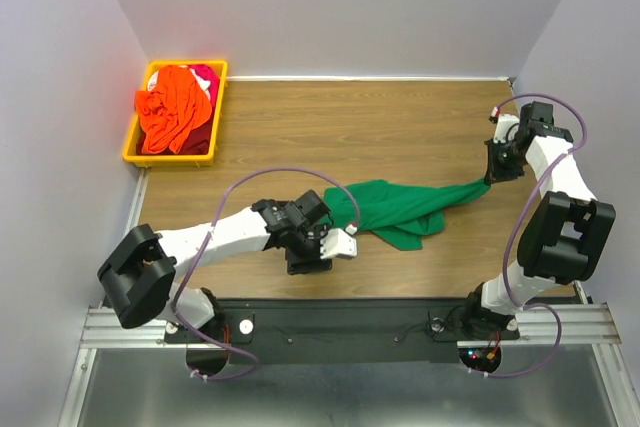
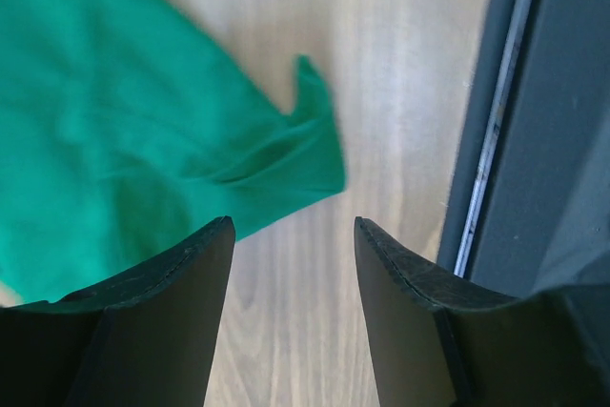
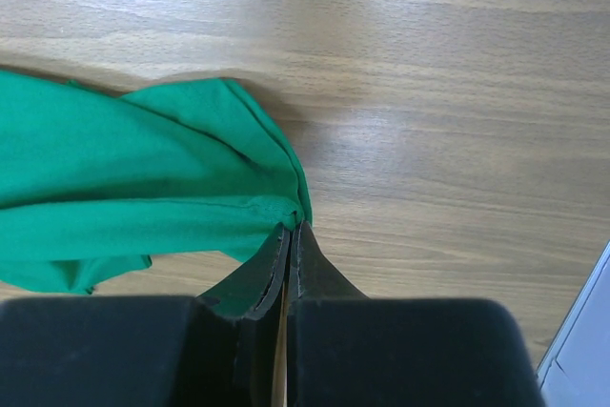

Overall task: Fold and stack the t-shirts
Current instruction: Flatten the tshirt out

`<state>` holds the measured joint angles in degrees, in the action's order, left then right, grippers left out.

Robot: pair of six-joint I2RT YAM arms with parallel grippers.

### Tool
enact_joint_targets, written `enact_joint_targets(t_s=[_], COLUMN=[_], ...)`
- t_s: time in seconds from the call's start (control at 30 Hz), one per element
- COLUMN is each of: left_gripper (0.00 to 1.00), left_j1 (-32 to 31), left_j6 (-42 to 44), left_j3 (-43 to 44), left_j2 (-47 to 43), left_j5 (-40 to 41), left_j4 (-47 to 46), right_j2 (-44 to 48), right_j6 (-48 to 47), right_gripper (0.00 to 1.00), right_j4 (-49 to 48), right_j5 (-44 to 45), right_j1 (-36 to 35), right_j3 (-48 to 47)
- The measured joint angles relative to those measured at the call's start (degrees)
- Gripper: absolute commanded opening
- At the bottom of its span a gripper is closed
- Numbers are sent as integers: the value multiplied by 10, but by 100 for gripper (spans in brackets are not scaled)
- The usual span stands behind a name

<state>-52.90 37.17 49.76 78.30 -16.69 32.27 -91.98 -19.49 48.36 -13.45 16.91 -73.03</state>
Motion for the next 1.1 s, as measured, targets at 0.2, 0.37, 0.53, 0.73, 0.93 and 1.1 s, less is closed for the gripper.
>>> enact_joint_targets(t_s=[0.2,0.37,0.53,0.73,0.93,1.1], left_gripper=[62,4,0,1,61,64], left_j1=[-25,-24,42,242,354,467], left_j6=[17,30,63,142,187,194], left_j3=[-38,-44,-39,44,164,249], left_j2=[42,63,20,-23,162,261], left_j5=[27,60,7,-81,-150,-196], left_j4=[-28,-68,-23,55,102,118], right_j2=[0,1,27,91,92,80], right_j6=[2,2,-15,-40,-55,-78], right_gripper=[1,1,1,1,1,1], right_j4=[0,0,1,23,55,91], right_j5=[2,11,27,8,-61,-111], right_j1=[0,0,5,18,18,19], right_j3=[0,0,0,-8,-26,-26])
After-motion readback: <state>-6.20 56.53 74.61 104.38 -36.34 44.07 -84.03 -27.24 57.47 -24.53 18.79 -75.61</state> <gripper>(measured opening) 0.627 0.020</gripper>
